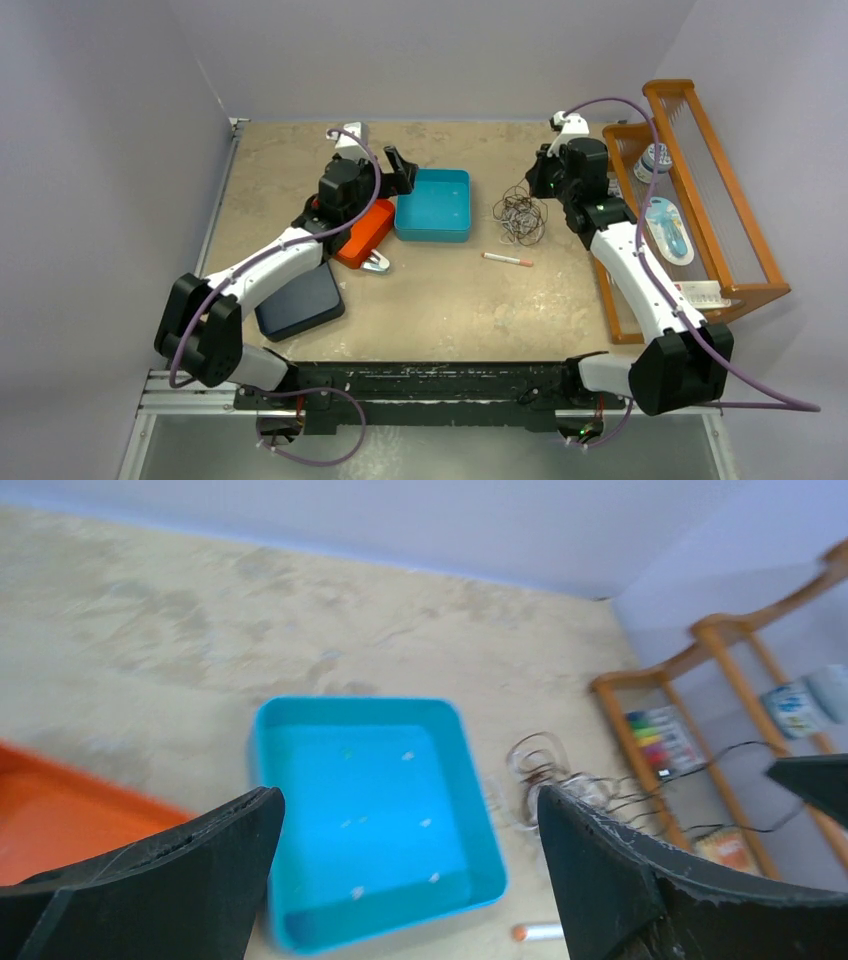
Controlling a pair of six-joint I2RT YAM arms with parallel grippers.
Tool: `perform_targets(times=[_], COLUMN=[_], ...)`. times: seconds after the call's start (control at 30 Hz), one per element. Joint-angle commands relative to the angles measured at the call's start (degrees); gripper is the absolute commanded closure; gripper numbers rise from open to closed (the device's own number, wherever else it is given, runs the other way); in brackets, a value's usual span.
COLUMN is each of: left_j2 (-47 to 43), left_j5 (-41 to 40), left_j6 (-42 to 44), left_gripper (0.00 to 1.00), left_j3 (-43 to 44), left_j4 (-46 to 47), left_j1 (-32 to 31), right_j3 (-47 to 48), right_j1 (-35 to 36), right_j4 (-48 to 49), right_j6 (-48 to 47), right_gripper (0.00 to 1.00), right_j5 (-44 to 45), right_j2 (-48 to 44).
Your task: Untangle the cables
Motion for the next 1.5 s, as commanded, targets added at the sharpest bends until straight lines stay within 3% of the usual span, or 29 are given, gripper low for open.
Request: perform_targets(times=[0.0, 0.3, 0.53, 0.87, 1.37, 1.47], left_j2=[2.48, 11.24, 21.53, 32.20, 40.58, 42.15], left_j5=[9.38, 8.95, 19.65, 23.38, 28.12, 30.94], left_j6=[-2.22, 11.17, 24.85, 28.45, 27.81, 27.75], left_gripper=[0.03, 0.02, 0.00, 0.00, 0.00, 0.07], left_j3=[-1.70, -8.21, -8.02, 0.20, 13.61, 14.81], left_j4=[20.15, 46.30, 66.77, 72.57, 71.27, 70.79], left_j1=[-1.39, -11.82, -15.20, -16.19, -17.42, -17.71], right_j3=[-0.21, -0.40, -0.31, 0.20, 2.02, 2.36], right_j1=[0.07, 0.07, 0.05, 0.07, 0.07, 0.07], right_j4=[4.19, 4.38, 3.03, 1.65, 0.49, 0.65], right_j6=[3.11, 5.28, 5.32, 4.73, 4.48, 4.68], right_gripper=[1.00, 1.00, 1.00, 1.00, 1.00, 1.00], right_j5=[0.55, -0.65, -4.09, -8.62, -11.31, -11.42], right_j2=[-2.90, -5.47, -6.60, -6.37, -5.19, -5.31])
